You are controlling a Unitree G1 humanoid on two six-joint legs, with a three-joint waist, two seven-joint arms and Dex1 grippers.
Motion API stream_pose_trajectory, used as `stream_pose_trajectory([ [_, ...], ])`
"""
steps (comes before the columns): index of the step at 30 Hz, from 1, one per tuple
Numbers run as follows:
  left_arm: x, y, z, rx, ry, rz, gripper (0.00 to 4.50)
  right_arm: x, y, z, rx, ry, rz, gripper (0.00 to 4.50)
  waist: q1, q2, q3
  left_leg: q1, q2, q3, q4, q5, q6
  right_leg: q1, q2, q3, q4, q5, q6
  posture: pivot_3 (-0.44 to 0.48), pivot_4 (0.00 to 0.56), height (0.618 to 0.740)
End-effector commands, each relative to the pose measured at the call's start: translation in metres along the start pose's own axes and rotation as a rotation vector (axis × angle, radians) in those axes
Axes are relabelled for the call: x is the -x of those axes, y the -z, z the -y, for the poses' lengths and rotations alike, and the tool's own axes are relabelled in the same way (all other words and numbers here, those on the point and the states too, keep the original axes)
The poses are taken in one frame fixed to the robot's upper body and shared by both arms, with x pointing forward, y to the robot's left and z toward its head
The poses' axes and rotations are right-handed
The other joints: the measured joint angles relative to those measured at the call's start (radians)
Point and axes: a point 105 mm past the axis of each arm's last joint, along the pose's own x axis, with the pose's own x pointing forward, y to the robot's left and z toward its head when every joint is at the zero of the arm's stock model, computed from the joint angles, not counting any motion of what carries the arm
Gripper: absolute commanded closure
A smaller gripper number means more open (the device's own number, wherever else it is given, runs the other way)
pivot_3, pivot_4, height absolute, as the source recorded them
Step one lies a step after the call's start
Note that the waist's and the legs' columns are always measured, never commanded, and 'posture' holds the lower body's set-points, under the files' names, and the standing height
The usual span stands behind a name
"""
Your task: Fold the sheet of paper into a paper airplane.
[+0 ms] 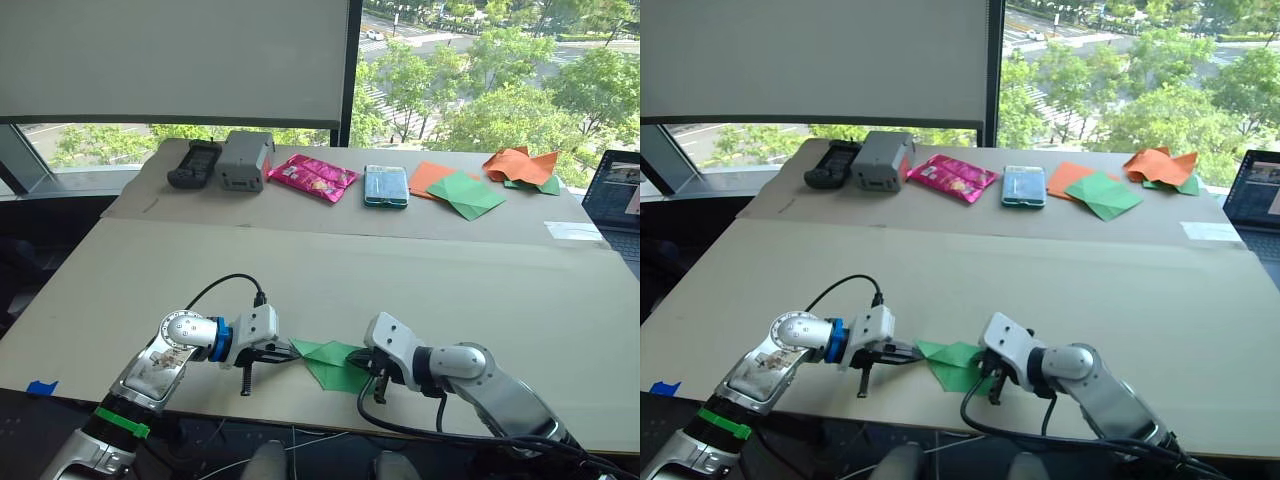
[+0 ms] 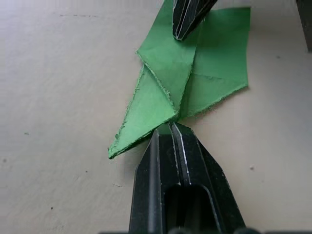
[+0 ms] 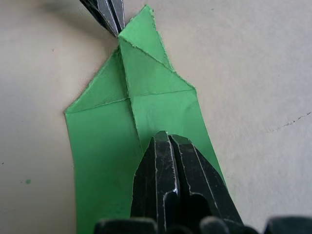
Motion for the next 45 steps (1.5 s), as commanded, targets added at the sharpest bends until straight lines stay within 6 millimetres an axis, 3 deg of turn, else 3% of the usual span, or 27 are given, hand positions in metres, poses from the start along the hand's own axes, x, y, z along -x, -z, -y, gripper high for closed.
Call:
stream_pose_trajectory([
  [1, 0.004, -0.040, 0.001, -0.001, 0.039, 0.131, 4.50, -0.006, 0.015, -0.004, -0.033, -0.008, -0.057, 4.49, 0.000, -0.001, 0.000, 0.000, 0.000, 0.000, 0.000, 0.000, 0.000, 0.000, 0.000, 0.000, 0.000, 0.000, 0.000, 0.000, 0.150, 0.706],
  [7, -0.002, -0.039, 0.008, 0.009, 0.097, 0.117, 4.50, -0.007, 0.018, -0.006, -0.038, -0.008, -0.078, 4.49, -0.009, 0.000, -0.001, 0.002, 0.000, -0.001, 0.000, 0.000, 0.001, 0.000, 0.001, 0.000, 0.001, 0.000, 0.000, 0.000, 0.150, 0.706],
  [12, -0.011, -0.032, 0.002, -0.008, 0.076, 0.097, 4.50, -0.007, 0.020, -0.008, -0.041, -0.008, -0.092, 4.49, -0.008, 0.000, -0.001, 0.003, 0.000, -0.001, 0.000, 0.001, 0.001, 0.000, 0.001, 0.001, 0.002, 0.000, 0.000, 0.000, 0.150, 0.706],
  [18, -0.033, -0.014, 0.004, -0.010, 0.095, 0.059, 4.50, -0.006, 0.020, -0.009, -0.048, -0.007, -0.093, 4.49, -0.004, -0.001, -0.001, 0.003, 0.000, -0.001, 0.000, 0.000, 0.001, 0.000, 0.001, 0.001, 0.002, 0.000, 0.000, 0.000, 0.150, 0.706],
  [24, -0.042, 0.007, 0.003, -0.009, 0.084, -0.003, 4.50, -0.006, 0.018, -0.009, -0.048, -0.007, -0.092, 4.49, -0.003, -0.001, -0.001, 0.003, 0.000, -0.001, 0.000, 0.000, 0.001, 0.000, 0.001, 0.001, 0.002, 0.000, 0.000, 0.000, 0.150, 0.706],
  [36, -0.039, 0.042, 0.012, 0.111, 0.091, -0.068, 4.50, -0.007, 0.018, -0.011, -0.054, -0.015, -0.098, 4.49, -0.001, 0.001, -0.007, 0.004, 0.000, -0.001, 0.000, 0.000, 0.001, 0.001, 0.001, 0.001, 0.002, 0.000, 0.000, 0.000, 0.150, 0.706],
  [45, -0.018, 0.062, 0.018, 0.176, 0.077, -0.127, 4.50, -0.007, 0.018, -0.013, -0.056, -0.018, -0.101, 4.49, -0.008, 0.003, -0.010, 0.007, 0.000, -0.001, 0.000, 0.000, 0.001, 0.004, 0.001, 0.001, 0.002, 0.000, -0.001, 0.000, 0.150, 0.706],
])
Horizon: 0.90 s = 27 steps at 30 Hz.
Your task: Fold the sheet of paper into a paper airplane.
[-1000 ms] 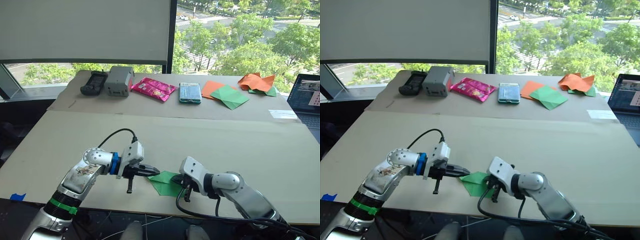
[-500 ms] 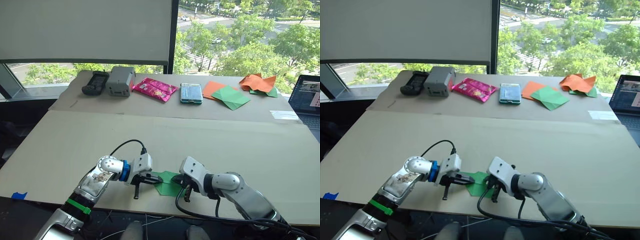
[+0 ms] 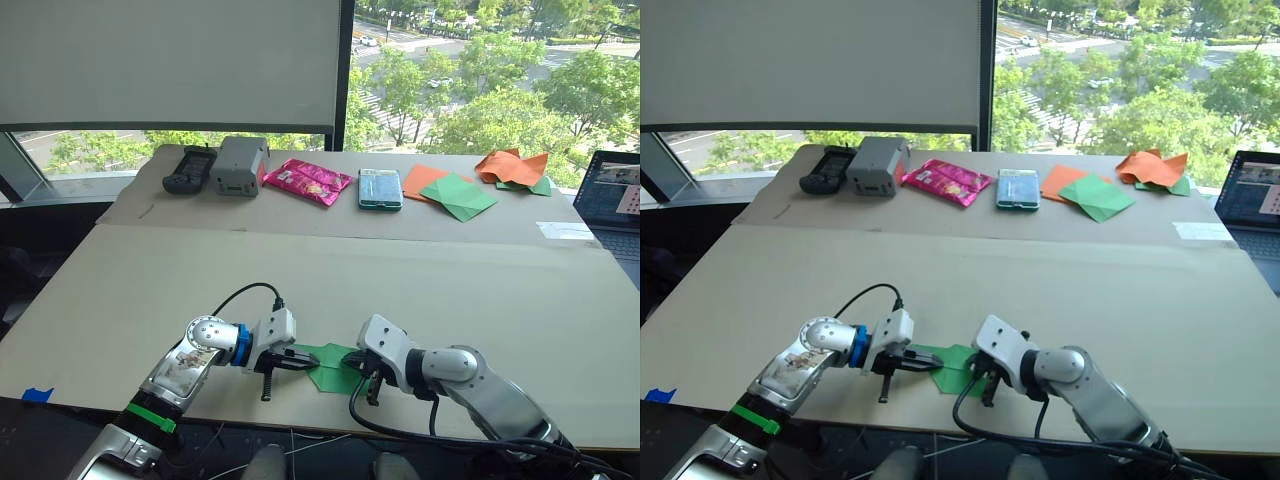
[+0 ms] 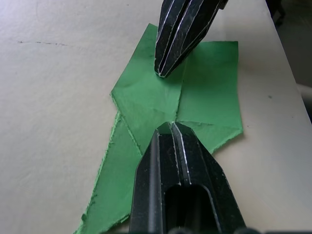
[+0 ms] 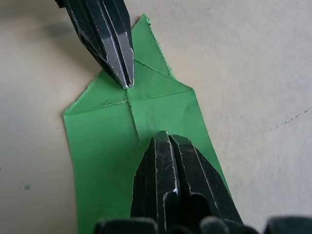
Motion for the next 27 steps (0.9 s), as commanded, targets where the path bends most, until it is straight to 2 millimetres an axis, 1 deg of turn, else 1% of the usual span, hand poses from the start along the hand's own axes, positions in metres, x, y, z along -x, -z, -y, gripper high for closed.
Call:
stream_pose_trajectory([
  [1, 0.008, 0.036, 0.008, 0.113, -0.004, -0.117, 4.50, -0.002, 0.019, -0.006, -0.049, -0.021, -0.084, 4.49, -0.001, 0.001, 0.000, 0.000, 0.000, 0.000, 0.000, 0.000, 0.000, 0.000, 0.000, 0.000, 0.000, 0.000, 0.000, 0.000, 0.150, 0.706],
  [4, 0.013, 0.038, 0.008, 0.118, -0.014, -0.124, 4.50, -0.003, 0.020, -0.007, -0.051, -0.022, -0.084, 4.49, -0.001, 0.001, -0.001, 0.000, 0.000, 0.000, 0.000, 0.000, 0.000, 0.000, 0.000, 0.000, 0.000, 0.000, 0.000, 0.000, 0.150, 0.706],
  [7, 0.023, 0.043, 0.006, 0.124, -0.045, -0.142, 4.50, -0.003, 0.019, -0.007, -0.052, -0.025, -0.083, 4.49, -0.004, 0.001, -0.001, 0.000, 0.000, 0.000, 0.000, 0.000, 0.000, 0.000, 0.000, 0.000, 0.000, 0.000, 0.000, 0.000, 0.150, 0.706],
  [9, 0.027, 0.041, 0.005, 0.122, -0.056, -0.136, 4.50, -0.004, 0.019, -0.008, -0.053, -0.027, -0.082, 4.49, -0.008, 0.001, -0.001, 0.000, 0.000, 0.000, 0.000, 0.000, 0.000, -0.001, 0.000, 0.000, 0.000, 0.000, 0.000, 0.000, 0.150, 0.706],
  [12, 0.032, 0.026, 0.003, 0.101, -0.070, -0.092, 4.50, -0.004, 0.019, -0.008, -0.052, -0.030, -0.082, 4.49, -0.016, 0.001, 0.000, 0.000, 0.000, 0.000, -0.001, 0.000, -0.001, -0.001, 0.000, 0.001, 0.000, 0.000, 0.000, 0.000, 0.150, 0.706],
  [17, 0.041, -0.015, 0.008, 0.083, -0.043, 0.032, 4.50, -0.005, 0.019, -0.008, -0.050, -0.032, -0.084, 4.49, -0.017, 0.000, 0.002, -0.003, 0.000, -0.001, -0.001, 0.000, -0.001, -0.005, 0.000, 0.001, 0.000, 0.000, 0.000, 0.000, 0.150, 0.706],
  [18, 0.041, -0.023, 0.009, 0.082, -0.031, 0.058, 4.50, -0.005, 0.019, -0.008, -0.050, -0.032, -0.084, 4.49, -0.016, 0.000, 0.003, -0.004, 0.000, -0.001, -0.001, 0.000, 0.000, -0.006, 0.000, 0.001, 0.000, 0.000, 0.000, 0.000, 0.150, 0.706],
  [20, 0.040, -0.033, 0.010, 0.084, -0.018, 0.092, 4.50, -0.005, 0.019, -0.008, -0.049, -0.031, -0.085, 4.49, -0.015, -0.001, 0.003, -0.005, 0.000, -0.001, -0.001, 0.000, 0.000, -0.007, 0.000, 0.000, 0.000, 0.000, 0.000, 0.000, 0.150, 0.706],
  [22, 0.035, -0.039, 0.007, 0.082, -0.021, 0.116, 4.50, -0.006, 0.019, -0.008, -0.047, -0.030, -0.086, 4.49, -0.014, -0.001, 0.003, -0.005, 0.000, -0.001, -0.001, 0.000, 0.000, -0.006, 0.000, 0.000, 0.000, 0.000, 0.000, 0.000, 0.150, 0.706],
  [24, 0.028, -0.040, 0.003, 0.086, -0.037, 0.124, 4.50, -0.006, 0.018, -0.008, -0.047, -0.029, -0.085, 4.49, -0.014, -0.002, 0.004, -0.005, 0.000, -0.001, -0.001, 0.000, 0.000, -0.006, 0.000, 0.000, 0.000, 0.000, 0.000, 0.000, 0.150, 0.706],
  [27, 0.015, -0.030, -0.003, 0.079, -0.056, 0.089, 4.50, -0.006, 0.017, -0.008, -0.047, -0.027, -0.083, 4.49, -0.013, -0.002, 0.004, -0.005, 0.000, -0.001, -0.001, 0.000, 0.000, -0.006, 0.000, 0.000, 0.000, 0.000, 0.000, 0.000, 0.150, 0.706],
])
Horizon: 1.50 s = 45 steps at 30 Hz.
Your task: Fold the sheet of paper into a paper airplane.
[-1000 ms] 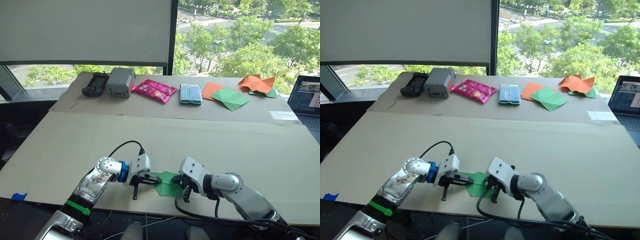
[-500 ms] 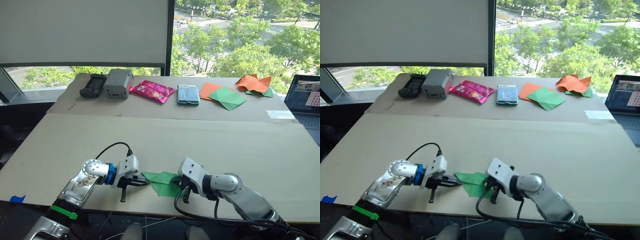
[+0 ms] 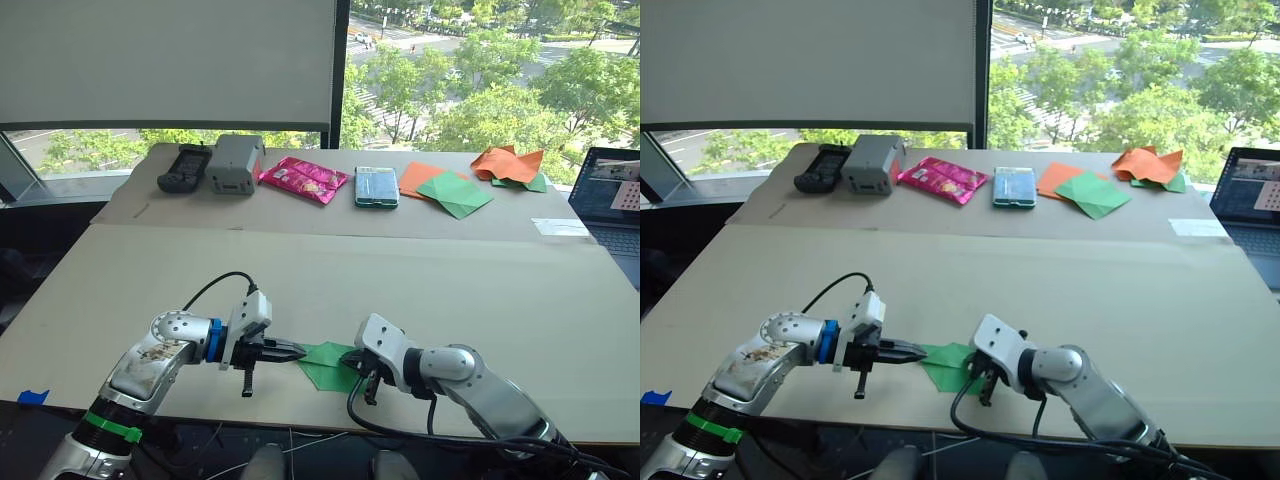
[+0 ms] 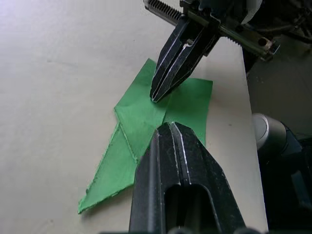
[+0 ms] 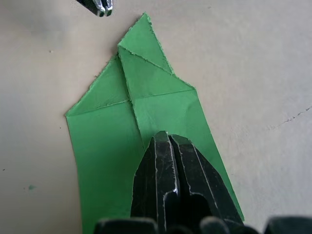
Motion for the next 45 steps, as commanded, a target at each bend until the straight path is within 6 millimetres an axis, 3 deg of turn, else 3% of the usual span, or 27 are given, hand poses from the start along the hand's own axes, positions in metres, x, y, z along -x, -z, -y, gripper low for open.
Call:
stream_pose_trajectory([
  [1, -0.010, 0.007, -0.008, -0.020, -0.027, -0.030, 4.50, -0.003, 0.020, -0.006, -0.051, -0.019, -0.087, 4.49, 0.000, 0.000, 0.000, 0.000, 0.000, 0.000, 0.000, 0.000, 0.000, 0.000, 0.000, 0.000, 0.000, 0.000, 0.000, 0.000, 0.150, 0.706],
  [9, -0.027, 0.026, -0.014, -0.035, -0.014, -0.090, 4.50, -0.001, 0.014, -0.005, -0.044, 0.001, -0.075, 4.49, 0.003, -0.001, 0.000, 0.001, 0.000, 0.000, 0.000, 0.000, 0.001, 0.001, 0.001, 0.000, 0.001, 0.000, 0.000, 0.000, 0.150, 0.706],
  [15, -0.028, 0.045, -0.010, -0.073, 0.002, -0.167, 4.50, -0.001, -0.012, 0.004, -0.027, 0.035, 0.023, 4.49, 0.004, -0.001, 0.000, 0.001, 0.000, 0.000, 0.000, 0.000, 0.000, 0.001, 0.001, 0.000, 0.001, 0.000, 0.000, 0.000, 0.150, 0.706],
  [21, -0.027, 0.048, -0.011, -0.071, -0.007, -0.170, 4.50, 0.005, -0.027, 0.017, -0.048, 0.090, 0.112, 4.49, 0.008, 0.000, 0.000, 0.000, 0.000, 0.000, 0.000, 0.000, 0.000, 0.001, 0.001, 0.000, 0.001, 0.000, 0.000, 0.000, 0.150, 0.706],
  [26, -0.023, 0.038, -0.014, -0.094, -0.026, -0.146, 4.50, 0.017, -0.037, 0.024, -0.062, 0.109, 0.180, 4.49, 0.013, 0.000, 0.000, 0.000, 0.000, 0.000, 0.000, 0.000, 0.001, 0.000, 0.001, 0.000, 0.003, 0.000, 0.000, 0.000, 0.150, 0.706],
  [31, -0.021, 0.028, -0.010, -0.112, -0.025, -0.121, 4.50, 0.027, -0.032, 0.028, -0.125, 0.112, 0.199, 2.94, 0.012, 0.000, 0.000, 0.000, 0.000, 0.000, 0.000, 0.000, 0.001, 0.000, 0.001, 0.000, 0.004, 0.000, 0.000, 0.000, 0.150, 0.706],
  [35, -0.009, 0.003, -0.013, -0.121, -0.080, -0.046, 4.50, 0.039, -0.024, 0.034, -0.177, 0.130, 0.201, 1.57, 0.014, -0.001, 0.003, 0.000, 0.000, 0.000, 0.000, 0.000, 0.001, -0.001, 0.001, 0.001, 0.004, 0.000, 0.000, 0.000, 0.150, 0.706],
  [40, 0.023, -0.030, -0.001, -0.093, -0.128, 0.051, 4.50, 0.046, -0.016, 0.031, -0.230, 0.124, 0.202, 1.57, 0.012, -0.004, 0.010, -0.001, 0.001, 0.000, 0.000, 0.000, 0.001, -0.002, 0.001, 0.000, 0.006, 0.000, 0.000, 0.000, 0.150, 0.706],
  [45, 0.038, -0.019, -0.001, -0.034, -0.209, 0.017, 4.50, 0.044, -0.011, 0.029, -0.274, 0.118, 0.218, 1.57, 0.010, -0.001, 0.012, 0.000, 0.000, 0.000, 0.000, 0.000, 0.000, -0.002, 0.000, 0.001, 0.006, 0.000, 0.000, 0.000, 0.150, 0.706],
])
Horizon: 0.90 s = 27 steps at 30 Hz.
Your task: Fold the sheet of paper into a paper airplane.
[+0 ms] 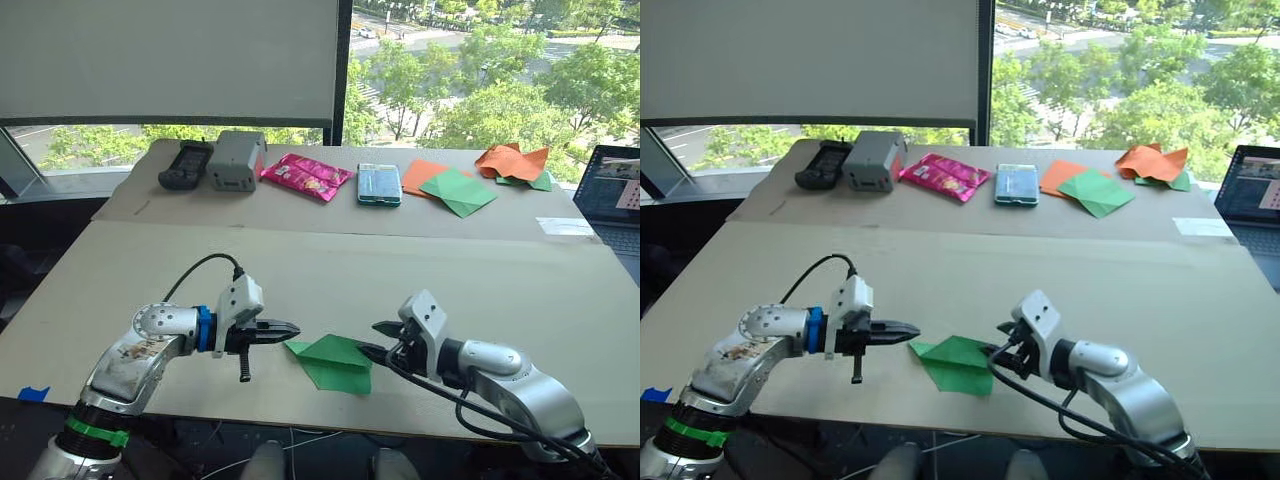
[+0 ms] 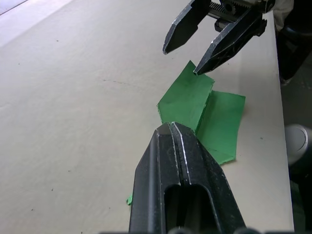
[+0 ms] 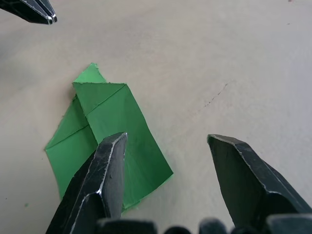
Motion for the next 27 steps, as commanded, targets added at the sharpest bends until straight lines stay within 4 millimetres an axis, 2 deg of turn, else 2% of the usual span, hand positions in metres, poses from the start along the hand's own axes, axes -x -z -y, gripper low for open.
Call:
stream_pose_trajectory([
  [1, 0.007, 0.002, 0.000, 0.021, -0.052, 0.007, 4.50, 0.002, -0.009, -0.003, -0.010, -0.018, 0.061, 1.57, 0.000, 0.000, 0.002, 0.000, 0.000, 0.000, 0.000, 0.000, 0.000, 0.000, 0.000, 0.000, 0.000, 0.000, 0.000, 0.000, 0.150, 0.706],
  [10, 0.004, 0.012, 0.002, 0.040, -0.067, -0.024, 4.50, 0.002, -0.003, -0.009, -0.086, -0.062, 0.071, 1.57, 0.010, -0.001, 0.004, -0.002, 0.000, 0.000, 0.000, 0.000, 0.000, 0.000, 0.000, 0.000, -0.004, 0.000, 0.000, 0.000, 0.150, 0.706],
  [13, 0.005, 0.014, 0.001, 0.037, -0.070, -0.028, 4.50, 0.001, 0.000, -0.009, -0.098, -0.069, 0.063, 2.40, 0.010, -0.001, 0.004, -0.002, 0.000, 0.000, 0.000, 0.000, 0.000, 0.000, 0.000, 0.000, -0.004, 0.000, 0.000, 0.000, 0.150, 0.706],
  [19, 0.003, 0.011, -0.001, 0.039, -0.071, -0.010, 4.50, 0.001, 0.000, -0.012, -0.109, -0.083, 0.071, 4.46, 0.010, 0.000, 0.004, -0.002, 0.000, 0.000, 0.000, 0.000, 0.000, 0.000, 0.000, 0.000, -0.005, 0.000, 0.000, 0.000, 0.150, 0.706],
  [22, 0.002, 0.008, -0.004, 0.046, -0.085, 0.013, 4.50, 0.002, -0.005, -0.015, -0.082, -0.106, 0.085, 4.46, 0.011, 0.000, 0.004, -0.002, 0.000, 0.000, 0.000, 0.000, 0.000, 0.000, 0.000, 0.000, -0.005, 0.000, 0.000, 0.000, 0.150, 0.706],
  [25, 0.003, 0.001, -0.007, 0.063, -0.095, 0.051, 4.50, 0.004, -0.021, -0.015, -0.022, -0.103, 0.132, 4.46, 0.011, 0.000, 0.004, -0.002, 0.000, 0.000, 0.000, 0.000, 0.000, 0.000, 0.000, 0.000, -0.006, 0.000, 0.000, 0.000, 0.150, 0.706],
  [27, 0.004, -0.003, -0.012, 0.071, -0.117, 0.076, 4.50, 0.004, -0.036, -0.012, 0.079, -0.076, 0.165, 4.46, 0.011, 0.000, 0.005, -0.002, 0.000, 0.000, 0.000, 0.000, 0.000, 0.000, 0.000, 0.000, -0.006, 0.000, 0.000, 0.000, 0.150, 0.706],
])
